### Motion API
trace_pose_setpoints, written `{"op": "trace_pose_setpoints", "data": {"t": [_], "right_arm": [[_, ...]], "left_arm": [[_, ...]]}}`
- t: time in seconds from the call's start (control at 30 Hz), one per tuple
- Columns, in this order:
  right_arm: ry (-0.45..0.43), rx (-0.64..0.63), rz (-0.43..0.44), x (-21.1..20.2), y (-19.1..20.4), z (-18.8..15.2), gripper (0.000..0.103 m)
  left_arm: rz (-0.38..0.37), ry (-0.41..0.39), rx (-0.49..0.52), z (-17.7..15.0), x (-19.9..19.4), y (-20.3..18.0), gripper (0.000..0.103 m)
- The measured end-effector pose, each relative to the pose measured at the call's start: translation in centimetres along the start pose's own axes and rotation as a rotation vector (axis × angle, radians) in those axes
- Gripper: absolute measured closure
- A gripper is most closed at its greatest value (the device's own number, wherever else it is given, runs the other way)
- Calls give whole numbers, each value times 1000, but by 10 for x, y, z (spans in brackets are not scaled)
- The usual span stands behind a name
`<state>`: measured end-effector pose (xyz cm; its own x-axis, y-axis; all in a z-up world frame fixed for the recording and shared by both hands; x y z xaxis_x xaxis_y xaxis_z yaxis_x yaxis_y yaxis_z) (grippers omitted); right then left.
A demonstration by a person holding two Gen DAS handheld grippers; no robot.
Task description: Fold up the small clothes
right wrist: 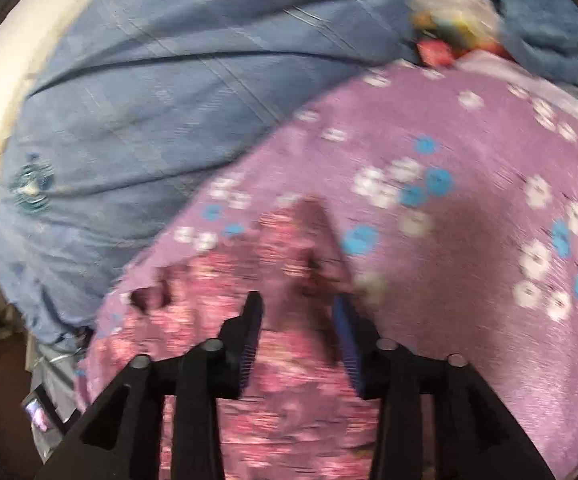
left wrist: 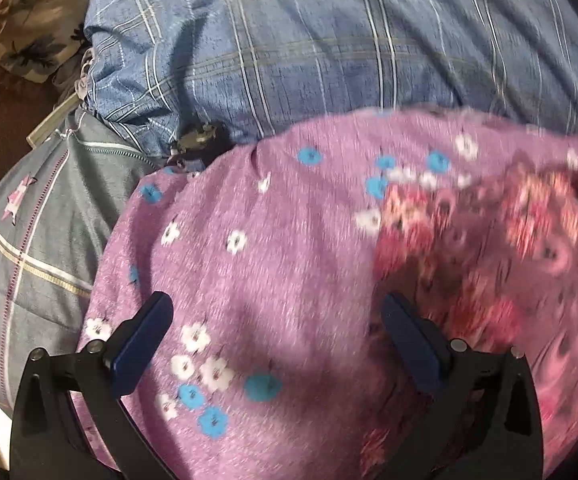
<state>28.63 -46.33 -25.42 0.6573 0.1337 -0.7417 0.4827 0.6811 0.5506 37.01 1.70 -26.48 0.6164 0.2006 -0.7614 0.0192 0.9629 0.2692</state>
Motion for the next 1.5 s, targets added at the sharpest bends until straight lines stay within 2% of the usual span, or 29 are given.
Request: {"op": "trace_pose_setpoints", "data": {"t": [0.13, 0.33, 0.37, 0.4, 0.43, 0.5, 0.53, 0.57, 0.6, 0.67, 0.7, 0.77, 0.8, 0.87, 0.97, 1.03, 1.07, 1.13, 1.17, 1.2, 1.23, 1.27, 1.3, 1.4, 1.5], "right_arm": [[51, -101, 26, 25, 43, -7, 54], [158, -171, 1, 80, 59, -23, 59], [186, -183, -25, 90, 54, -25, 62], [199, -185, -47, 97, 48, -28, 72], [178, -179, -52, 99, 43, -25, 78], [166, -152, -47, 97, 36, -20, 92], [166, -138, -44, 96, 33, -20, 94], [165, -124, -41, 95, 29, -19, 98], [169, -119, -41, 93, 25, -20, 100], [165, -119, -41, 87, 26, -22, 96], [157, -120, -29, 81, 29, -25, 89], [160, -126, 8, 74, 39, -33, 83], [161, -131, 28, 72, 45, -36, 79], [153, -156, 62, 67, 58, -46, 77], [177, -206, 103, 70, 75, -63, 75], [195, -226, 116, 75, 83, -74, 75], [201, -233, 114, 77, 86, -78, 75], [219, -242, 115, 84, 90, -85, 75], [228, -246, 119, 86, 92, -89, 74], [233, -254, 120, 88, 94, -93, 75], [232, -267, 117, 90, 95, -96, 75], [227, -282, 113, 90, 97, -98, 75], [221, -293, 111, 90, 97, -99, 75], [216, -284, 117, 87, 96, -97, 77], [218, -275, 87, 89, 86, -94, 78]], "left_arm": [[-14, 14, -66, 10, 11, 7, 0], [-62, 92, -133, 12, 39, 2, 0], [-80, 96, -150, 12, 43, 1, 0], [-101, 105, -164, 12, 47, 0, 0], [-119, 125, -178, 11, 53, 0, 1], [-142, 153, -211, 9, 61, 4, 17], [-160, 149, -227, 10, 62, 6, 22], [-169, 138, -243, 12, 61, 9, 36], [-173, 126, -250, 13, 60, 12, 59], [-187, 116, -268, 15, 55, 17, 76], [-213, 114, -289, 16, 51, 18, 76], [-268, 98, -320, 21, 45, 16, 72], [-300, 92, -337, 21, 42, 13, 50], [-334, 105, -360, 22, 42, 4, 16], [-334, 85, -303, 24, 42, -16, 16], [-364, 62, -267, 26, 35, -30, 16], [-377, 45, -254, 30, 35, -33, 20], [-394, 29, -217, 31, 34, -39, 41], [-404, 65, -211, 29, 40, -42, 61], [-415, 86, -211, 28, 45, -43, 70], [-425, 76, -212, 29, 46, -42, 73], [-430, 58, -213, 31, 44, -41, 87], [-437, 53, -217, 33, 43, -39, 93], [-420, 39, -223, 35, 46, -33, 100], [-346, 27, -201, 35, 47, -24, 103]]}}
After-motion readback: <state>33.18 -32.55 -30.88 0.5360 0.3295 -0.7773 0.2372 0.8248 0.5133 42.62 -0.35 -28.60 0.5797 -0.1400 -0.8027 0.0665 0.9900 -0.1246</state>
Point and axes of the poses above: each gripper's, at about its wrist camera, not at the fingertips, and x roughly the way its jaws point, y to its left, z to its top, the point moved 7 cm from there along x, roughly the way its jaws point, and after that the axes turned 4 degrees about x, right-handed, at the moved point
